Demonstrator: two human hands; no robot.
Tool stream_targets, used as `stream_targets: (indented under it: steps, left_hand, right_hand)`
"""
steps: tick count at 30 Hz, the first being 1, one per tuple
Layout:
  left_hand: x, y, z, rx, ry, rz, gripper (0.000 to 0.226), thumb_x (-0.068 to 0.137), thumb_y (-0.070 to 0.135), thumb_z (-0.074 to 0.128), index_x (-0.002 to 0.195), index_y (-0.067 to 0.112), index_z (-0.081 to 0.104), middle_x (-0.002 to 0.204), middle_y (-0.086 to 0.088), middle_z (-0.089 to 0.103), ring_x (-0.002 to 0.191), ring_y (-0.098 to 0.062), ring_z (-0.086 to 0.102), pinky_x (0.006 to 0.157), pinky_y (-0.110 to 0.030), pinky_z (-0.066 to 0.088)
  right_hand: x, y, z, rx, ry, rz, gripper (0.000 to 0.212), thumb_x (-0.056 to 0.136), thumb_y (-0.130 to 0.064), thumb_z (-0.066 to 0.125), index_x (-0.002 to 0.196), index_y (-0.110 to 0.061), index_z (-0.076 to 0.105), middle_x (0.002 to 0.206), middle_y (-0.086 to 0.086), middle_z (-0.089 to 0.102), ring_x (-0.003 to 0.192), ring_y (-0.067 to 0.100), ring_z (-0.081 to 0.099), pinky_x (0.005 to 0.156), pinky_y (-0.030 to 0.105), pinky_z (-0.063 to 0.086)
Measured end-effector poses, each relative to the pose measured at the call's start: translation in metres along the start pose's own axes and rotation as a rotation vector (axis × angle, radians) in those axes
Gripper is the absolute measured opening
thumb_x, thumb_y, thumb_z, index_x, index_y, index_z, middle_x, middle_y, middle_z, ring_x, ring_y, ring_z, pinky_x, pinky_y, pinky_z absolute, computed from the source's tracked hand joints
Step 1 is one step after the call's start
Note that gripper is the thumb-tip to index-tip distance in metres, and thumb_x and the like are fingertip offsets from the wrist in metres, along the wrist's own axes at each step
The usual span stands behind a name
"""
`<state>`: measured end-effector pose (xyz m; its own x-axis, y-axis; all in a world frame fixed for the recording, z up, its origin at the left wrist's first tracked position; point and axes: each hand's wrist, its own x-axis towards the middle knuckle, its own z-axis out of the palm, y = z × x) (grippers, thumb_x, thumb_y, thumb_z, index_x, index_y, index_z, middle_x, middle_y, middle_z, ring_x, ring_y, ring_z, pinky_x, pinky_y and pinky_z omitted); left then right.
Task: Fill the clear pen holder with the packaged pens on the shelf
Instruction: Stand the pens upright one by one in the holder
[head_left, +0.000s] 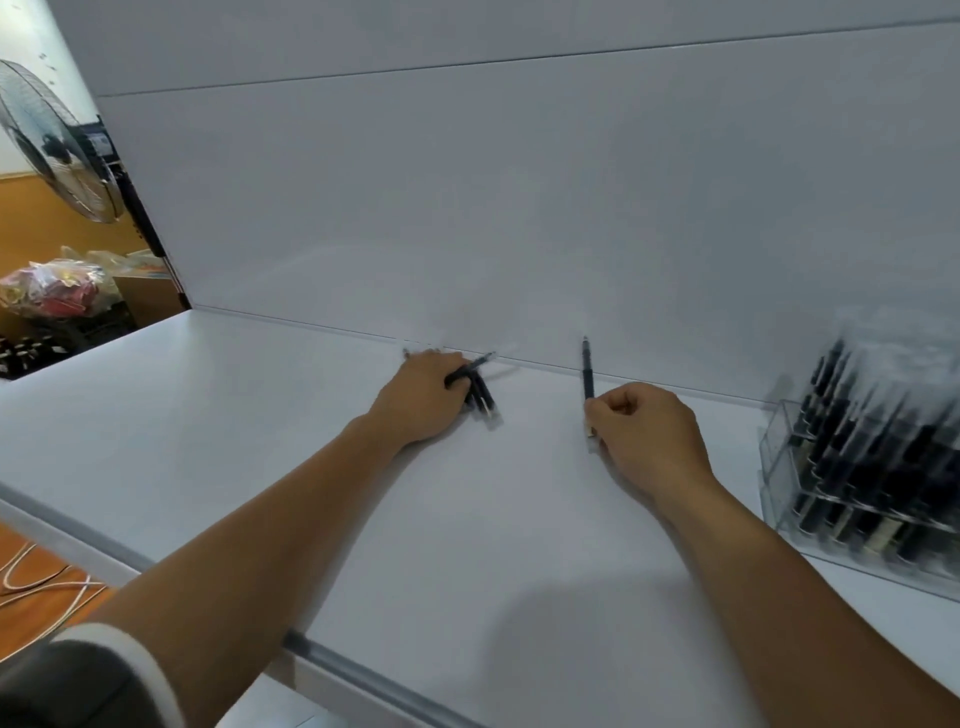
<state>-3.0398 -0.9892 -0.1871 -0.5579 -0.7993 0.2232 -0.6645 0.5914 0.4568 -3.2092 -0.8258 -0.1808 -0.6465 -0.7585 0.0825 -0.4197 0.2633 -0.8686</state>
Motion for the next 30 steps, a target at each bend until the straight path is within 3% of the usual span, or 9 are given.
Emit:
stream_targets:
  steps: [3,8,13,16,19,20,23,27,30]
  left_hand:
    - [-0.016,0.028,0.013,-0.050,-0.048,0.129,0.013,0.093,0.014,0.048,0.084,0.013,0.058,0.084,-0.001,0.057,0.083,-0.019,0.054,0.079,-0.036,0.045]
    - [-0.038,0.071,0.032,-0.144,-0.117,0.263,0.014,0.095,0.017,0.047,0.096,0.013,0.061,0.094,-0.002,0.058,0.091,-0.017,0.052,0.086,-0.037,0.043]
    - [-0.052,0.100,0.031,-0.284,-0.173,0.171,0.021,0.099,0.023,0.045,0.109,0.021,0.063,0.097,0.000,0.060,0.091,-0.012,0.055,0.084,-0.027,0.041]
    - [-0.056,0.102,0.027,-0.411,-0.137,0.145,0.023,0.100,0.025,0.047,0.113,0.028,0.066,0.100,0.004,0.065,0.093,-0.008,0.059,0.083,-0.023,0.043]
    - [-0.063,0.098,0.021,-0.798,0.028,-0.072,0.022,0.100,0.027,0.048,0.108,0.036,0.066,0.087,0.002,0.066,0.068,-0.016,0.062,0.060,-0.029,0.047]
    - [-0.063,0.093,0.018,-0.794,0.134,-0.112,0.021,0.100,0.026,0.048,0.107,0.035,0.065,0.088,0.001,0.066,0.069,-0.019,0.062,0.061,-0.032,0.048]
    - [-0.056,0.067,0.011,-0.381,0.330,-0.105,0.019,0.098,0.024,0.048,0.107,0.027,0.065,0.097,0.006,0.066,0.086,-0.015,0.062,0.074,-0.026,0.045]
    - [-0.054,0.060,0.016,-0.160,0.079,-0.192,0.015,0.091,0.038,0.055,0.093,0.025,0.063,0.081,0.009,0.063,0.077,-0.011,0.059,0.062,-0.023,0.040]
    - [-0.053,0.065,0.017,-0.144,0.053,-0.208,0.024,0.087,0.048,0.059,0.091,0.025,0.061,0.083,0.007,0.063,0.081,-0.010,0.059,0.068,-0.028,0.044]
  right_hand:
    - [-0.001,0.000,-0.004,-0.033,-0.020,-0.005,0.017,0.087,-0.026,0.056,0.076,-0.018,0.065,0.068,-0.008,0.069,0.068,0.008,0.060,0.057,0.026,0.042]
    - [-0.003,0.001,-0.011,0.046,-0.052,0.014,0.018,0.081,-0.020,0.059,0.067,-0.014,0.068,0.063,-0.001,0.071,0.065,0.017,0.068,0.071,0.035,0.056]
    - [-0.008,0.004,-0.018,0.135,-0.034,0.057,0.027,0.082,-0.017,0.061,0.055,-0.017,0.062,0.061,0.002,0.070,0.066,0.020,0.071,0.079,0.044,0.059]
    - [-0.009,0.008,-0.022,0.110,-0.060,0.059,0.023,0.082,-0.019,0.061,0.059,-0.015,0.063,0.065,0.003,0.072,0.074,0.025,0.072,0.081,0.046,0.058]
    - [-0.011,0.019,-0.021,0.208,-0.073,0.044,0.011,0.082,-0.020,0.064,0.077,-0.011,0.066,0.069,0.005,0.073,0.073,0.024,0.071,0.083,0.051,0.057]
    - [-0.011,0.023,-0.020,0.232,-0.072,0.034,0.007,0.082,-0.020,0.066,0.079,-0.013,0.065,0.071,0.005,0.073,0.073,0.025,0.070,0.083,0.052,0.057]
    - [-0.009,0.027,-0.018,0.280,-0.093,0.005,0.012,0.084,-0.016,0.069,0.095,-0.019,0.063,0.076,0.004,0.071,0.067,0.023,0.066,0.082,0.051,0.057]
    - [-0.004,0.031,-0.018,0.318,-0.145,-0.034,0.031,0.088,-0.014,0.067,0.118,-0.019,0.061,0.064,-0.003,0.064,0.063,0.016,0.058,0.080,0.044,0.053]
    - [-0.006,0.029,-0.018,0.285,-0.167,-0.072,0.017,0.088,-0.014,0.065,0.100,-0.024,0.073,0.059,-0.004,0.055,0.060,0.013,0.052,0.069,0.037,0.047]
